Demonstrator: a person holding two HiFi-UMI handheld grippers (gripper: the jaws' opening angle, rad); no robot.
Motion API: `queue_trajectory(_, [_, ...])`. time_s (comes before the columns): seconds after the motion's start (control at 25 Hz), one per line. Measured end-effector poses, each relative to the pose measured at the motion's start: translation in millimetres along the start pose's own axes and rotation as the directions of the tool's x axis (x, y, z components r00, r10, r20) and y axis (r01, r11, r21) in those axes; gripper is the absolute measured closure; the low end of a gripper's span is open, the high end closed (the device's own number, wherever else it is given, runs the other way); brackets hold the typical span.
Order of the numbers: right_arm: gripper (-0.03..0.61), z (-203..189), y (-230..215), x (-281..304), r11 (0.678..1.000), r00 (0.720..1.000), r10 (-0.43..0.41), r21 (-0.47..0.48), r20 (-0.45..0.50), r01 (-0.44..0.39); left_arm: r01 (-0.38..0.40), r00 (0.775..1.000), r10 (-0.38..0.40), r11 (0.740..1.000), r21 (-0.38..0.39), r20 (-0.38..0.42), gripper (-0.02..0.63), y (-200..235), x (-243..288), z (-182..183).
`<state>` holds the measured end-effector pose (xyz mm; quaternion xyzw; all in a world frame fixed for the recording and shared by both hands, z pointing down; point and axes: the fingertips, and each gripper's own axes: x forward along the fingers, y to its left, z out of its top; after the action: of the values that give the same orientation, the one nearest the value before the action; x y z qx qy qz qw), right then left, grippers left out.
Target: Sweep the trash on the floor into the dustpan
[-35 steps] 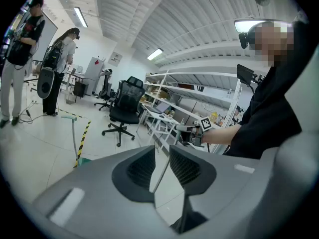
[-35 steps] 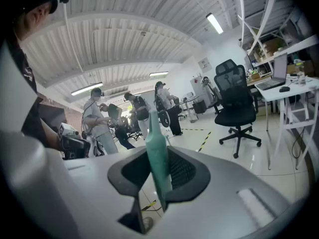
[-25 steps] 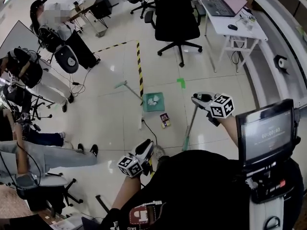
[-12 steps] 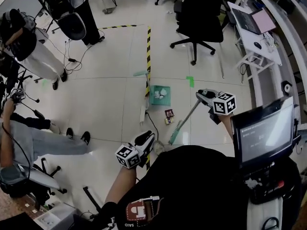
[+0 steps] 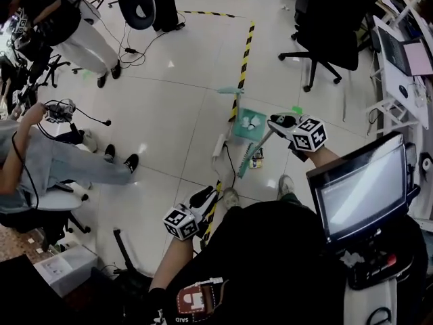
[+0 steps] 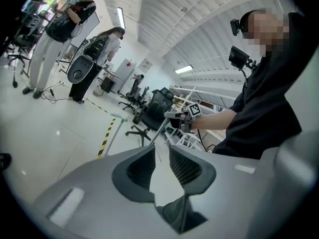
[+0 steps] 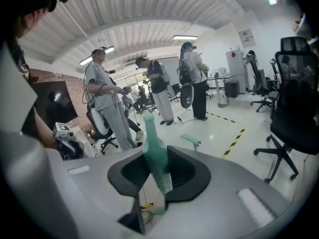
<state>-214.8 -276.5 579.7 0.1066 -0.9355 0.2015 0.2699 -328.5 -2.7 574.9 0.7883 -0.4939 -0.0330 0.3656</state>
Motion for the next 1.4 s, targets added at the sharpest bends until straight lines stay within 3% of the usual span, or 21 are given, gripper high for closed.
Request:
queue_trajectory(0.12, [0.506, -11.7, -19.1, 18.4, 0.998, 0.998, 0.065, 0.000, 0.010, -0.065, -0.080, 0.997, 0.080, 0.997, -0.014, -0.002, 0.523, -14.7, 9.6, -11.9])
queue_trajectory(0.24, [0.506, -26.2, -53.6, 41.4, 0.996, 0.997, 0.072, 0.042, 0.031, -0.074, -0.137, 0.990, 0.138, 0.989, -0.057, 0.019, 0.523, -22.5, 20.0, -16.3])
queue_trajectory(0.48, [0.506, -74.2, -116.1, 71.1, 0.989, 0.998, 0.020, 0.144, 0.061, -0.028, -0.135, 0.989, 0.129, 0.986, -0.093, -0.074, 0.523, -21.0, 38.9, -30.8])
queue_trajectory(0.64, [0.506, -111.5, -148.8, 74.2, 0.985, 0.999, -0.020, 0.170, 0.043, 0.012, -0.112, 0.990, 0.102, 0.988, -0.106, -0.092, 0.523, -9.3, 57.2, -33.3])
queue_trajectory(0.84, [0.509, -156.6, -168.1, 55.4, 0.990, 1.000, -0.028, 0.140, -0.004, 0.028, -0.091, 0.990, 0.075, 0.986, -0.143, -0.117, 0.523, -12.2, 73.4, -40.8])
queue_trajectory(1.0, [0.511, -180.5, -179.9, 36.3, 1.000, 0.994, 0.005, 0.000, -0.110, -0.005, -0.062, 0.991, 0.043, 0.986, -0.152, -0.127, 0.523, -15.1, 84.6, -44.7])
queue_trajectory(1.4, [0.512, -195.0, -230.1, -16.7, 0.990, 0.952, -0.043, -0.142, -0.303, -0.001, -0.013, 0.990, -0.007, 0.991, -0.136, -0.141, 0.523, -32.5, 105.3, -37.2])
